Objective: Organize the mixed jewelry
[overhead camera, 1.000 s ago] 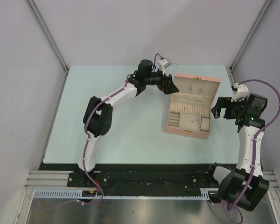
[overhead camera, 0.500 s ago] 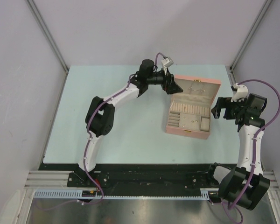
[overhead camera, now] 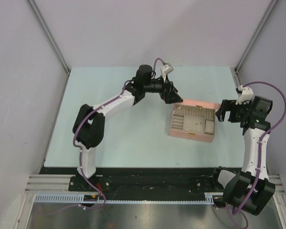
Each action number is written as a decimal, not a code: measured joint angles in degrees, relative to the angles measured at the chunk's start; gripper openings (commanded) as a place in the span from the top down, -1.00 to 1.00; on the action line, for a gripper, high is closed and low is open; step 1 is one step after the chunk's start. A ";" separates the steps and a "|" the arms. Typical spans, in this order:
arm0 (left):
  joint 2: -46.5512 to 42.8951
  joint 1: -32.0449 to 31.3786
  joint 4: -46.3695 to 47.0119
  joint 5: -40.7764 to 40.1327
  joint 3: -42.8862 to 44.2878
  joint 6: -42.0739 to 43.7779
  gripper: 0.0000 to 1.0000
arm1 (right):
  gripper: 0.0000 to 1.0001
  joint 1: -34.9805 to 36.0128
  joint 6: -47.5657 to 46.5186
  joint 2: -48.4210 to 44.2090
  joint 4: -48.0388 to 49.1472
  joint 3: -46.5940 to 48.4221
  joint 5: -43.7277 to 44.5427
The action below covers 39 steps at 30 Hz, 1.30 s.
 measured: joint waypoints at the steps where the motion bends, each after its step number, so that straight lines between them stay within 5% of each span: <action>1: -1.84 -0.09 -0.26 -0.09 -1.95 0.00 -1.00 | -1.00 0.00 0.00 -0.04 -0.02 0.00 0.00; 11: -12.07 -1.16 -1.73 -2.47 -13.33 0.07 -1.00 | -0.99 -0.02 -0.31 -1.27 -1.20 -0.02 -0.55; 39: -15.23 -4.35 -7.30 -8.57 -15.32 0.52 -1.00 | -0.99 -0.04 -4.68 -11.63 -8.04 -0.07 -1.05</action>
